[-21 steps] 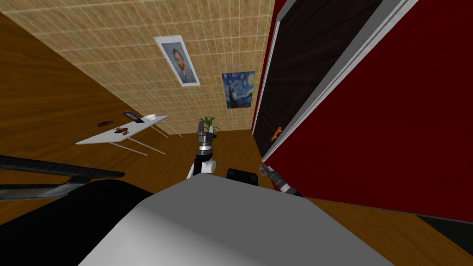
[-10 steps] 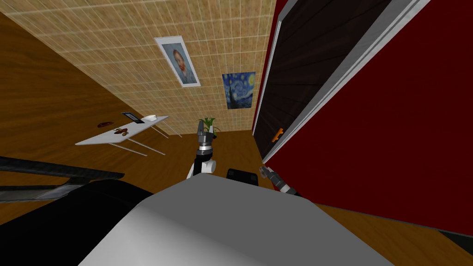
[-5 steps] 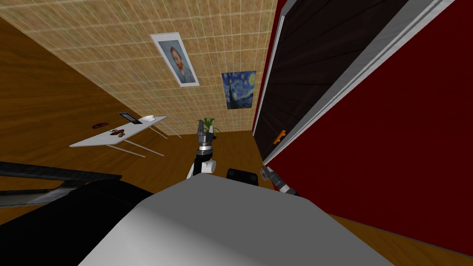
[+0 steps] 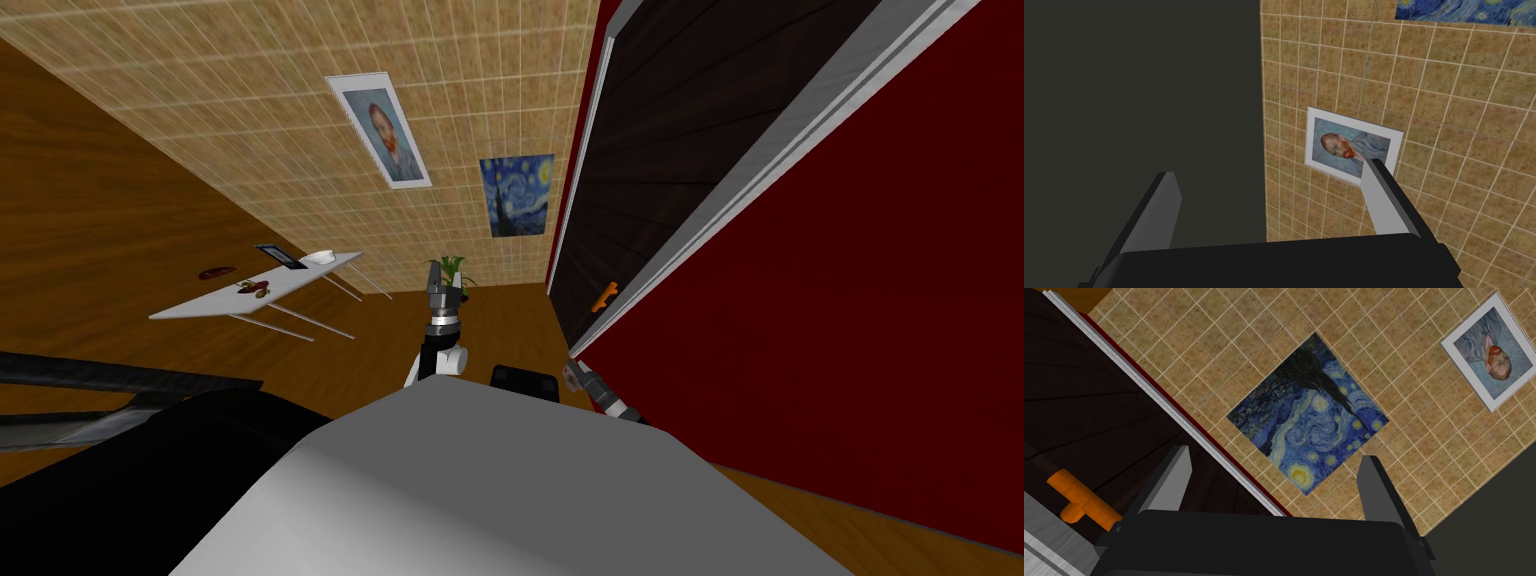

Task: Push the door open

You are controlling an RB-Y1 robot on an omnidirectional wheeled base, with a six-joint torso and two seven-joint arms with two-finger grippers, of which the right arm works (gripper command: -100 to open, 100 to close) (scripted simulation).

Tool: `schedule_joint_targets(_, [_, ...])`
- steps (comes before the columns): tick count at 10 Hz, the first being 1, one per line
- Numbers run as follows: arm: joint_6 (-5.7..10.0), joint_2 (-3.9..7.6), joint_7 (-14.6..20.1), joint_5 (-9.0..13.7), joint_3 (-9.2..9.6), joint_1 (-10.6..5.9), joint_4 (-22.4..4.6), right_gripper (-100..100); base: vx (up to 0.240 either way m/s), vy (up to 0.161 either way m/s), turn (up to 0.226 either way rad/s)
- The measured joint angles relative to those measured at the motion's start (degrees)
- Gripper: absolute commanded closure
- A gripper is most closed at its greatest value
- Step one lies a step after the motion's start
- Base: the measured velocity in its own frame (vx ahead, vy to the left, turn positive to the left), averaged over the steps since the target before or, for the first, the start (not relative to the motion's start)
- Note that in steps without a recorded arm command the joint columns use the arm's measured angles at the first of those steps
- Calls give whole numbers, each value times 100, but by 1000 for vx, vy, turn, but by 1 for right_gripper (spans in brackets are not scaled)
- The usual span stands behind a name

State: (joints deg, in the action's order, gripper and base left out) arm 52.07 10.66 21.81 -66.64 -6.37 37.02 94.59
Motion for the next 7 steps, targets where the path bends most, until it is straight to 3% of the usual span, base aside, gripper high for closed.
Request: schedule_joint_targets(7, [2,1,-25,57,11,-3,-19,-100,5,0,-4])
